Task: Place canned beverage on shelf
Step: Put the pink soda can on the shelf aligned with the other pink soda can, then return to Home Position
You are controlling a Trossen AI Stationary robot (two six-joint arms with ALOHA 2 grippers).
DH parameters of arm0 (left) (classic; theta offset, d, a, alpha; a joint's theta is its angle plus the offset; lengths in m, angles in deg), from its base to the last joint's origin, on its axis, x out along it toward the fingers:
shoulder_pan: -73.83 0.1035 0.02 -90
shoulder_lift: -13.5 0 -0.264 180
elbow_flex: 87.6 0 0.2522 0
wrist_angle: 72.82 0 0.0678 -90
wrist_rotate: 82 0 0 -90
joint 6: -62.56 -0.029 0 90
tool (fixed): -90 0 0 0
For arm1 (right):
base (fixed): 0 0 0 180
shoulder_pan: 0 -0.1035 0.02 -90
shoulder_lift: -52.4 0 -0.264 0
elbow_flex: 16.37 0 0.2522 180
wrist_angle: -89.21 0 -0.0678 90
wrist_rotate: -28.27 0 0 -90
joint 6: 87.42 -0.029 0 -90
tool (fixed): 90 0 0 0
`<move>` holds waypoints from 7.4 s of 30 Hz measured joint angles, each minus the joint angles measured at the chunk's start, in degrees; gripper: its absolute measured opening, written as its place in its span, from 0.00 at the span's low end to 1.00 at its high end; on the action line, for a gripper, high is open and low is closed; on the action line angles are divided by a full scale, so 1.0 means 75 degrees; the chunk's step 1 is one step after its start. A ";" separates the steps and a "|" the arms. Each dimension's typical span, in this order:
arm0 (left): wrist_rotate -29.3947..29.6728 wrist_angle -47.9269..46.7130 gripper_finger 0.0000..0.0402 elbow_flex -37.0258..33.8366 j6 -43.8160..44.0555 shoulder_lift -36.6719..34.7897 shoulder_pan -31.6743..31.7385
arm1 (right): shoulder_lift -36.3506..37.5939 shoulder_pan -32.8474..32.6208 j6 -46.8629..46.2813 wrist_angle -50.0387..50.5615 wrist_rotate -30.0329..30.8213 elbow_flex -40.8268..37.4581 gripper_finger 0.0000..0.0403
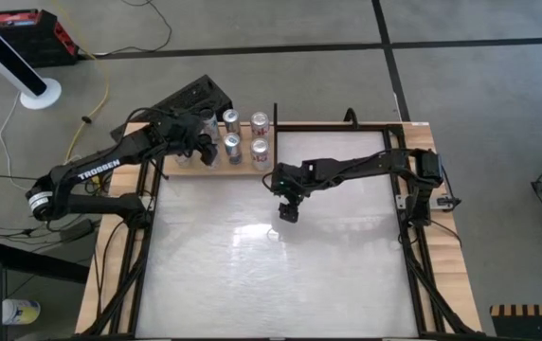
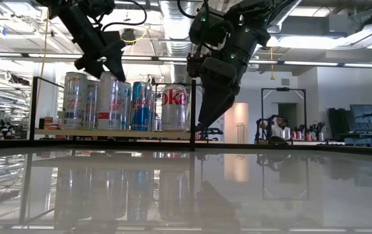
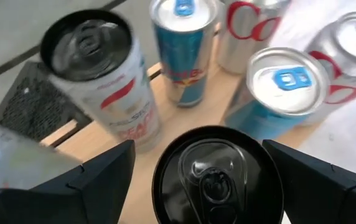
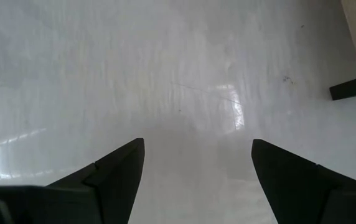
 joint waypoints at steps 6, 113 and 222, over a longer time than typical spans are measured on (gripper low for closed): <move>0.0093 -0.0190 0.83 0.0000 0.0163 0.0000 0.0003 | 0.0000 0.0000 0.0000 -0.0005 0.0002 0.0000 0.79; -0.0039 -0.0692 0.59 0.0618 -0.1179 0.0455 -0.0067 | 0.0000 -0.0087 0.0050 -0.0411 0.0002 0.0000 0.79; -0.0623 0.0562 0.79 0.1146 -0.2455 -0.0774 -0.0235 | 0.0042 0.0029 0.1013 0.1164 0.0060 0.1263 0.60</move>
